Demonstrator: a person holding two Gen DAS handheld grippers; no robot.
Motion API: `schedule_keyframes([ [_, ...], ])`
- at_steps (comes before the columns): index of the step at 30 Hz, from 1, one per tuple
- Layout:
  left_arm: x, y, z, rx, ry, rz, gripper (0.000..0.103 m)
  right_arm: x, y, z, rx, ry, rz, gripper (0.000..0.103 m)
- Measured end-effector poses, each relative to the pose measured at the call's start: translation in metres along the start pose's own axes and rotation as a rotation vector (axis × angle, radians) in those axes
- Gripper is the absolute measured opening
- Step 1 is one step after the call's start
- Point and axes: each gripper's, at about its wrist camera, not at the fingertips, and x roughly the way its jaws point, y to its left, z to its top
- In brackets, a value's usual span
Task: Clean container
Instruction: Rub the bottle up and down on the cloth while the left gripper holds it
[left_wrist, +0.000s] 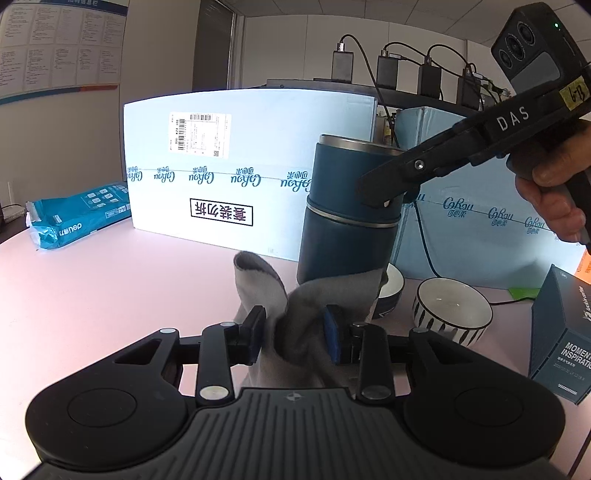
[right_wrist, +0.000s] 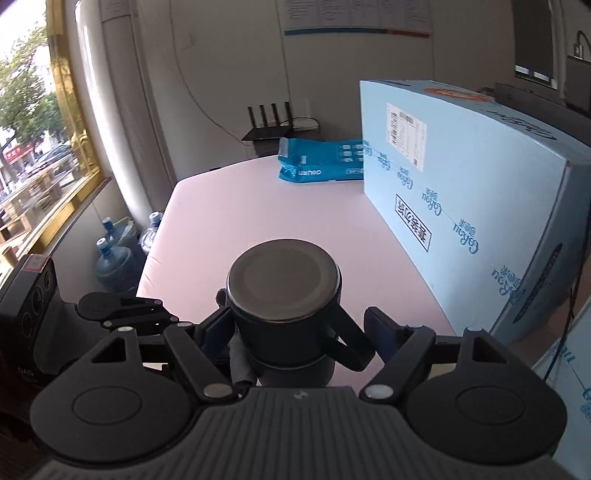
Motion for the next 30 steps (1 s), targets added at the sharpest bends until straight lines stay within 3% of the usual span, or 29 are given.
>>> schedule_keyframes([
  [4,0.001,0.001,-0.003,-0.007,-0.013,-0.021,0.029,-0.003,0.017,-0.001,0.151,-0.02,-0.108,0.079],
  [8,0.003,0.0,-0.012,0.02,0.0,-0.033,0.03,0.001,0.027,0.001,0.264,-0.027,-0.161,0.078],
  [12,0.013,-0.002,-0.036,0.109,0.114,-0.05,0.047,0.008,0.018,0.0,0.428,-0.004,-0.119,0.077],
  [13,0.016,-0.005,-0.045,0.151,0.144,-0.062,0.056,0.01,0.019,0.001,0.428,0.003,-0.121,0.077],
  [18,0.03,-0.025,-0.078,0.37,0.15,-0.024,0.068,0.017,0.022,-0.001,0.413,0.037,-0.134,0.076],
  [21,0.035,-0.034,-0.087,0.424,0.146,-0.024,0.08,0.018,0.023,-0.001,0.393,0.028,-0.145,0.076],
  [23,0.036,-0.038,-0.092,0.439,0.103,-0.019,0.081,0.019,0.025,-0.001,0.374,0.018,-0.14,0.077],
  [24,0.036,-0.039,-0.095,0.441,0.087,-0.025,0.072,0.019,0.026,-0.002,0.364,0.013,-0.139,0.077],
  [25,0.036,-0.038,-0.094,0.427,0.089,-0.054,0.046,0.019,0.027,-0.002,0.356,0.006,-0.139,0.078],
  [27,0.035,-0.037,-0.09,0.403,0.097,-0.059,0.021,0.018,0.029,-0.005,0.341,-0.012,-0.136,0.08],
  [30,0.028,-0.025,-0.082,0.317,0.087,-0.057,0.016,0.015,0.028,-0.009,0.338,-0.056,-0.122,0.086],
])
